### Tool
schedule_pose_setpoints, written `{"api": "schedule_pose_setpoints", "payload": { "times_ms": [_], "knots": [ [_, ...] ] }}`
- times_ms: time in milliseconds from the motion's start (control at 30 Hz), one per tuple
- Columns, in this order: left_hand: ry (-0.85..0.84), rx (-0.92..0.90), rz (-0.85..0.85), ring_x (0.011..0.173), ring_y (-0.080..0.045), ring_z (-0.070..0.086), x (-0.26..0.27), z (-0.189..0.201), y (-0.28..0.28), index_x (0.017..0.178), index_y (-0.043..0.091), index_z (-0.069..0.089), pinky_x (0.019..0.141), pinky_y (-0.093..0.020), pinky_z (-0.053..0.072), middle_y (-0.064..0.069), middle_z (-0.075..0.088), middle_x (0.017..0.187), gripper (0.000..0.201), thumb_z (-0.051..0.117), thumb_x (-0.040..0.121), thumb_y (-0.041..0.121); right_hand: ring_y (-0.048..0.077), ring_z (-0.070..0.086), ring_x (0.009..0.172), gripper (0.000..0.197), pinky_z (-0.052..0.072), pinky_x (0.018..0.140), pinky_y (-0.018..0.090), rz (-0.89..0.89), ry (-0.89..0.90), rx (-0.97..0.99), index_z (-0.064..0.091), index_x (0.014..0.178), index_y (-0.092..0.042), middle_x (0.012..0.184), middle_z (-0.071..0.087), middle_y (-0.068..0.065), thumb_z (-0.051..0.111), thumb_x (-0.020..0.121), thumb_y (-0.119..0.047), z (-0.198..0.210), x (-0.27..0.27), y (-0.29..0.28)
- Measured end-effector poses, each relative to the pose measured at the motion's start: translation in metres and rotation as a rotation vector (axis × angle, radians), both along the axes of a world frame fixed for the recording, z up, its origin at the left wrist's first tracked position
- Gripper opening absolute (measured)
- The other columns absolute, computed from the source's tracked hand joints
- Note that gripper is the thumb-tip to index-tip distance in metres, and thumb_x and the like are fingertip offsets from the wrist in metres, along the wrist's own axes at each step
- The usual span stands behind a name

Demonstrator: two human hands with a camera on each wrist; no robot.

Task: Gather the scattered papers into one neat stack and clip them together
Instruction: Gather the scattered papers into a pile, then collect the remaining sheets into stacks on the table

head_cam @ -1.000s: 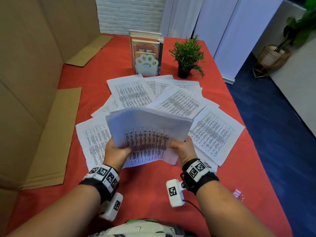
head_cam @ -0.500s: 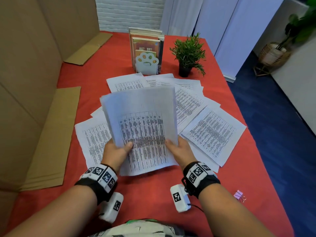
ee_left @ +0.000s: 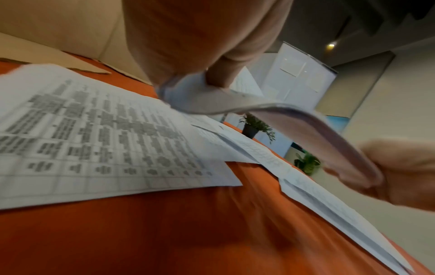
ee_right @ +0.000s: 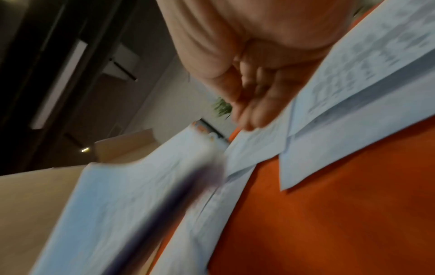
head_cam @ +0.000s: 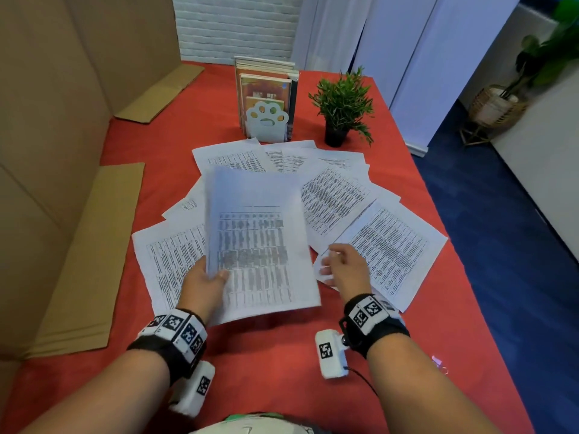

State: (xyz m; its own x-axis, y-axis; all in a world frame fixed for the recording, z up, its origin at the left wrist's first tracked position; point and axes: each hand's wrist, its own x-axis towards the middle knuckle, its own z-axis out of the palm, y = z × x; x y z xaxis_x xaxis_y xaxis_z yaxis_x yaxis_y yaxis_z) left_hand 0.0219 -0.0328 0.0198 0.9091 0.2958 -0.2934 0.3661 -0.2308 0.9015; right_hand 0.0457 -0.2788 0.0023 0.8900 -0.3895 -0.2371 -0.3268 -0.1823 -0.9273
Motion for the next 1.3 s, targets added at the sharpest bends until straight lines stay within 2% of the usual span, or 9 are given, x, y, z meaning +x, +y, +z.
{"api": "schedule_pose_setpoints", "payload": {
  "times_ms": [133, 333, 500, 700, 833, 967, 1067, 1167, 1300],
  "knots": [
    [0.0, 0.044, 0.129, 0.068, -0.021, 0.054, 0.002, -0.011, 0.026, 0.106, 0.007, 0.057, 0.063, -0.028, 0.042, -0.007, 0.058, 0.078, 0.016, 0.054, 0.09, 0.005, 0.035, 0.053, 0.111, 0.041, 0.045, 0.093, 0.04, -0.342, 0.27, -0.366, 0.051, 0.126, -0.023, 0.133, 0.045, 0.015, 0.055, 0.086, -0.017, -0.015, 0.012, -0.077],
    [0.042, 0.056, 0.169, 0.096, -0.033, 0.061, 0.002, -0.033, 0.043, 0.112, 0.013, 0.058, 0.095, -0.043, 0.047, -0.014, 0.064, 0.102, 0.026, 0.058, 0.087, 0.004, 0.042, 0.035, 0.125, 0.073, 0.034, 0.107, 0.048, -0.339, 0.715, -0.363, 0.02, 0.143, -0.043, 0.149, 0.011, 0.012, 0.049, 0.082, -0.017, -0.021, 0.018, -0.13],
    [0.051, 0.016, 0.187, 0.094, -0.03, 0.06, 0.002, -0.04, 0.047, 0.111, 0.014, 0.057, 0.091, -0.04, 0.046, -0.014, 0.064, 0.104, 0.026, 0.058, 0.088, 0.002, 0.034, 0.025, 0.127, 0.074, 0.032, 0.103, 0.038, 0.01, 0.583, -0.516, 0.034, 0.138, -0.045, 0.156, 0.012, 0.001, 0.034, 0.081, 0.002, -0.025, 0.036, -0.101],
    [0.078, -0.017, 0.238, 0.1, -0.034, 0.062, 0.002, -0.045, 0.058, 0.118, 0.006, 0.057, 0.096, -0.047, 0.047, -0.016, 0.065, 0.109, 0.031, 0.059, 0.087, 0.006, 0.027, 0.025, 0.13, 0.08, 0.033, 0.105, 0.045, 0.374, 0.448, -0.747, 0.035, 0.136, -0.048, 0.157, 0.012, -0.013, 0.039, 0.076, 0.005, -0.036, 0.041, -0.045],
    [0.065, -0.057, 0.257, 0.097, -0.029, 0.06, 0.001, -0.043, 0.059, 0.12, 0.005, 0.056, 0.093, -0.04, 0.045, -0.014, 0.063, 0.107, 0.032, 0.056, 0.088, 0.001, 0.027, 0.03, 0.128, 0.072, 0.036, 0.106, 0.045, 0.575, 0.32, -0.642, 0.044, 0.131, -0.04, 0.149, 0.029, -0.008, 0.044, 0.072, 0.002, -0.041, 0.037, -0.007],
    [0.05, -0.075, 0.25, 0.093, -0.026, 0.059, -0.001, -0.04, 0.059, 0.117, 0.005, 0.057, 0.088, -0.036, 0.044, -0.013, 0.063, 0.105, 0.03, 0.056, 0.088, -0.001, 0.031, 0.046, 0.122, 0.048, 0.042, 0.1, 0.042, 0.226, 0.177, -0.565, 0.055, 0.116, -0.031, 0.132, 0.05, 0.003, 0.055, 0.072, -0.014, -0.035, 0.063, -0.016],
    [0.065, -0.091, 0.217, 0.096, -0.028, 0.062, -0.004, -0.041, 0.06, 0.113, 0.012, 0.058, 0.093, -0.041, 0.046, -0.011, 0.065, 0.105, 0.026, 0.058, 0.088, 0.003, 0.032, 0.028, 0.138, 0.062, 0.028, 0.113, 0.043, 0.081, 0.306, -0.621, 0.039, 0.138, -0.024, 0.151, 0.03, 0.011, 0.058, 0.079, -0.022, -0.037, 0.088, -0.057],
    [0.086, -0.086, 0.189, 0.095, -0.029, 0.063, -0.007, -0.045, 0.061, 0.107, 0.015, 0.058, 0.092, -0.042, 0.047, -0.01, 0.067, 0.102, 0.021, 0.059, 0.088, 0.005, 0.035, 0.014, 0.143, 0.072, 0.019, 0.117, 0.047, 0.119, 0.484, -0.614, 0.02, 0.147, -0.027, 0.157, 0.011, 0.014, 0.055, 0.084, -0.031, -0.042, 0.105, -0.08],
    [0.119, -0.07, 0.182, 0.094, -0.033, 0.065, -0.009, -0.054, 0.064, 0.104, 0.017, 0.06, 0.09, -0.048, 0.05, -0.014, 0.068, 0.103, 0.019, 0.06, 0.087, 0.007, 0.039, 0.006, 0.142, 0.069, 0.016, 0.116, 0.05, 0.395, 0.535, -0.794, 0.021, 0.145, -0.035, 0.159, 0.002, 0.008, 0.05, 0.083, -0.026, -0.049, 0.114, -0.057]
  ]
}}
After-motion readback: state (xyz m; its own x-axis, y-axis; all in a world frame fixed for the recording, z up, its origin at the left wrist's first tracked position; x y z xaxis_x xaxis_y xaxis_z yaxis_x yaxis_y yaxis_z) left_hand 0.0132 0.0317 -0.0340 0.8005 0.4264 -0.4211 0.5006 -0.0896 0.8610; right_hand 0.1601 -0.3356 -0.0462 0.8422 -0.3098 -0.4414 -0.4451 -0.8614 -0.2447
